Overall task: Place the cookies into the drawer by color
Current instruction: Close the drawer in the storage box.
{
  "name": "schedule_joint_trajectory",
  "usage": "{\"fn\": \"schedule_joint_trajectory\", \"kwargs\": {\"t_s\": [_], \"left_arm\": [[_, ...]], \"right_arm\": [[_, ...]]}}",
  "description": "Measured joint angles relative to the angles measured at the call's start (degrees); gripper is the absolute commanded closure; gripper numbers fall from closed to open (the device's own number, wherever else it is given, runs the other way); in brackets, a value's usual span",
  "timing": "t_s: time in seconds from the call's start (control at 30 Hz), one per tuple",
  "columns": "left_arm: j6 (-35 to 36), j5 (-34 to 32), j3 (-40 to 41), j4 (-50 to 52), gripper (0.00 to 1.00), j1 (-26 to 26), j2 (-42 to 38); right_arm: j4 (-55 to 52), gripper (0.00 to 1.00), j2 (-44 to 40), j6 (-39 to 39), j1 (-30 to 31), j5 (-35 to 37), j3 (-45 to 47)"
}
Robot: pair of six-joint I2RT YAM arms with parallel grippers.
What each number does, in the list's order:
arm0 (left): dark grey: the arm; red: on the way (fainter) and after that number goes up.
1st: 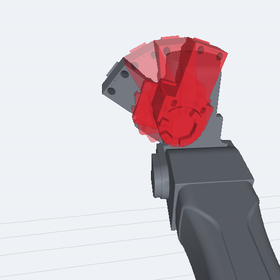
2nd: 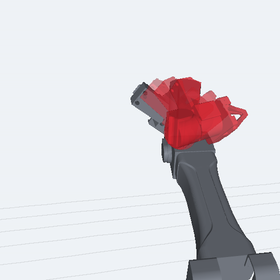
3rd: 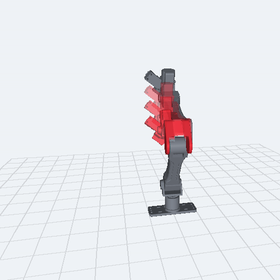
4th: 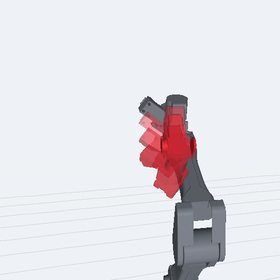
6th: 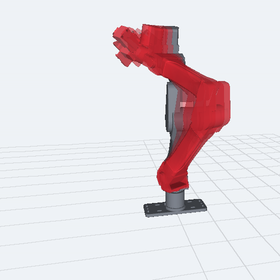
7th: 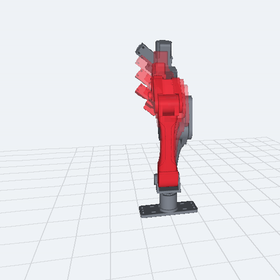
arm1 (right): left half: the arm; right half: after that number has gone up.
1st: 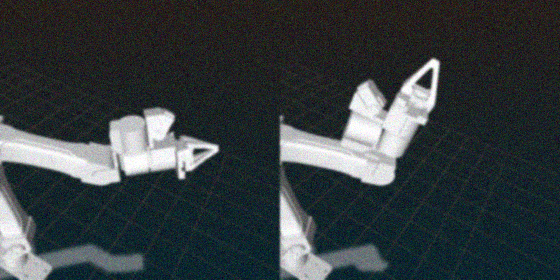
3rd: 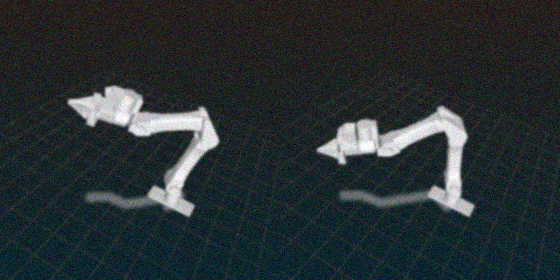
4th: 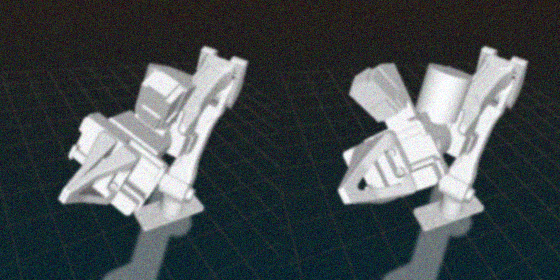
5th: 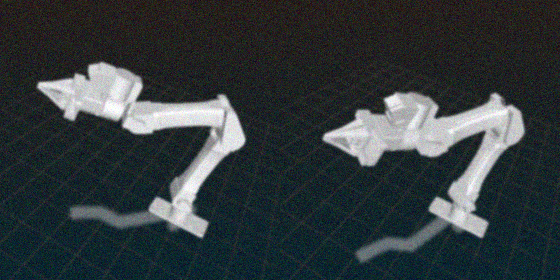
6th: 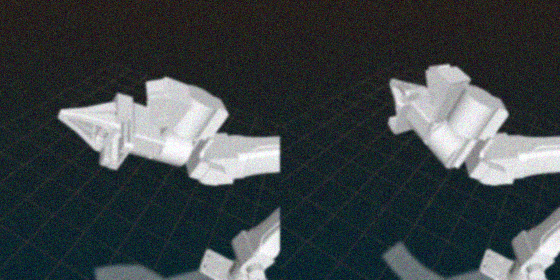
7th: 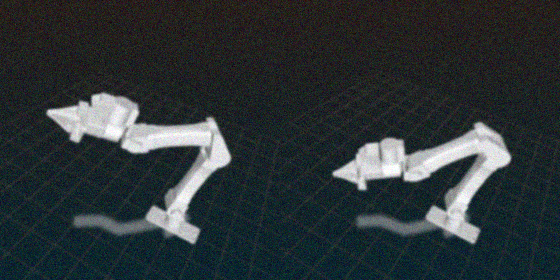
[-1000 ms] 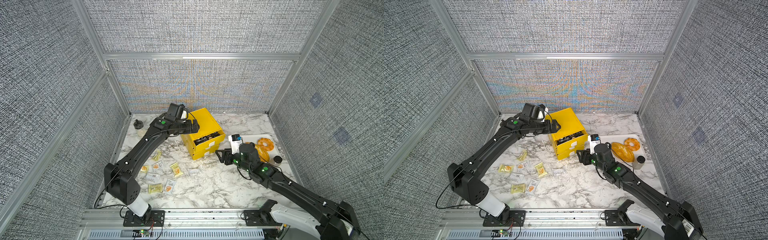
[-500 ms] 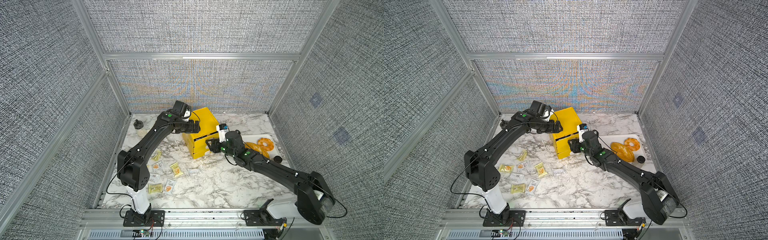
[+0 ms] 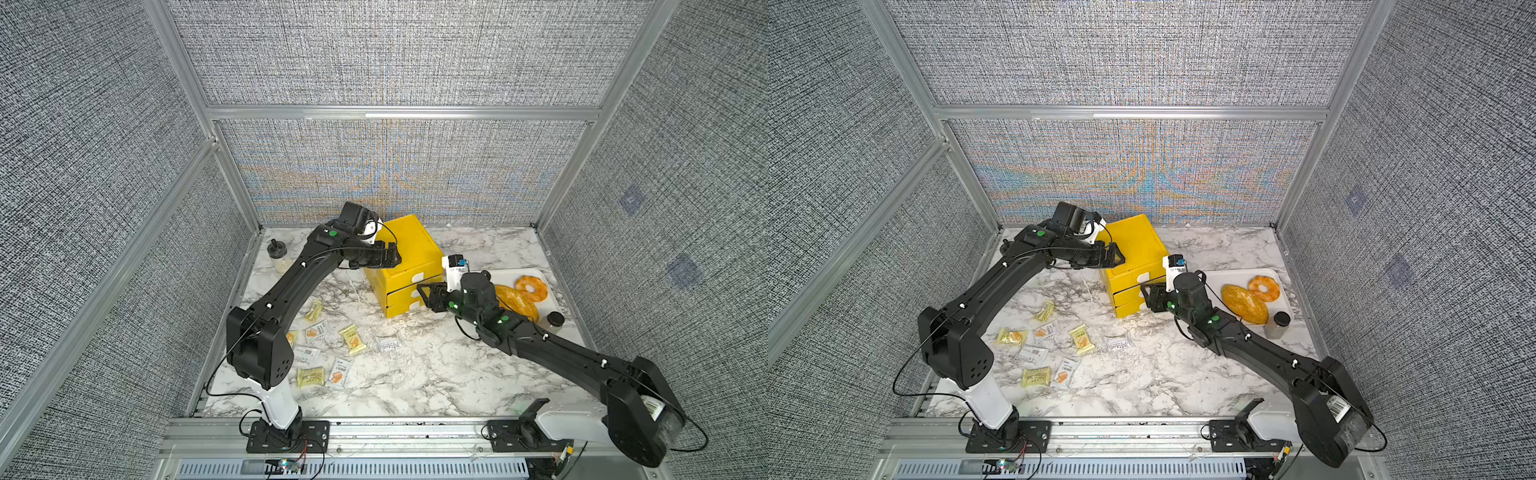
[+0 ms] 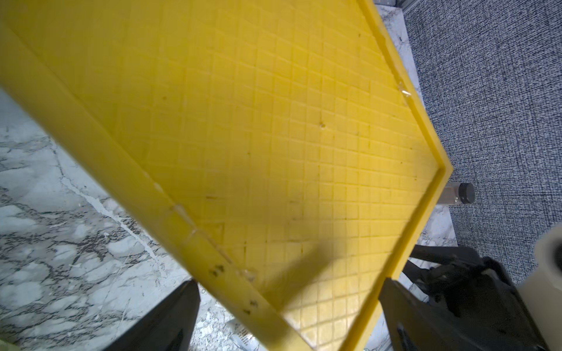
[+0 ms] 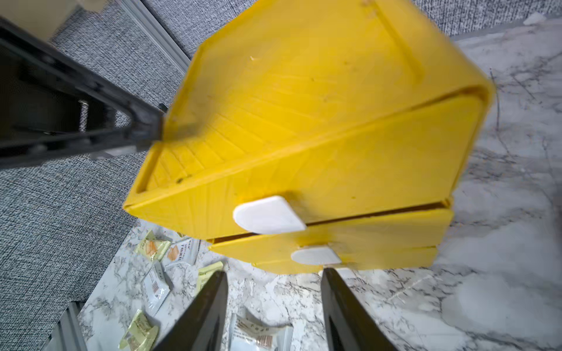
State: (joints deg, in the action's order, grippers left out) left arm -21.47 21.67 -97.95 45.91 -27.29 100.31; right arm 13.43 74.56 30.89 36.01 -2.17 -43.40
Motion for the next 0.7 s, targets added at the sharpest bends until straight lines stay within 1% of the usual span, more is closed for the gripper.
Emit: {"fn": "schedule_joint_trajectory", "kwargs": {"t_s": [0.1,0.3,0.37,0.43,0.47,0.53,0.57,0.6,0.63,0.67,0.7], "left_arm": [[-0.02,0.92,0.81,-0.48,0.01,0.72,-0.68],[-0.02,2.32,1.18,-0.76,0.01,0.92,-0.68],[0.00,2.51,1.33,-0.81,0.01,1.07,-0.68],[0.00,2.51,1.42,-0.81,0.01,1.09,-0.66],[0.00,2.54,1.42,-0.81,0.01,1.14,-0.61],[0.00,2.75,1.42,-0.81,0.01,1.16,-0.46],[0.00,2.89,1.42,-0.81,0.01,1.18,-0.39],[0.00,2.93,1.42,-0.81,0.01,1.25,-0.35],[0.00,2.93,1.42,-0.81,0.01,1.33,-0.35],[0.00,2.95,1.42,-0.81,0.01,1.49,-0.35],[0.00,2.95,1.42,-0.81,0.01,1.60,-0.35]], "right_arm": [[0.74,0.46,2.95,0.13,-0.07,0.28,-1.49],[0.68,0.49,10.21,0.17,-0.02,-0.02,-7.65],[0.50,0.48,10.27,0.81,-0.04,0.42,-7.65],[0.39,0.48,8.31,1.68,0.13,1.03,-6.05],[0.44,0.45,7.02,2.08,0.33,1.86,-5.03],[0.50,0.36,4.09,3.26,0.46,2.54,-2.21],[0.35,0.30,2.60,3.74,0.63,3.30,-0.52],[-0.22,0.20,1.57,4.13,0.66,3.78,0.68],[-0.81,0.13,0.96,4.98,0.63,4.46,1.49],[-1.22,0.06,0.76,5.29,0.52,5.05,1.92],[-1.62,0.02,0.87,5.38,0.42,5.51,2.12]]}}
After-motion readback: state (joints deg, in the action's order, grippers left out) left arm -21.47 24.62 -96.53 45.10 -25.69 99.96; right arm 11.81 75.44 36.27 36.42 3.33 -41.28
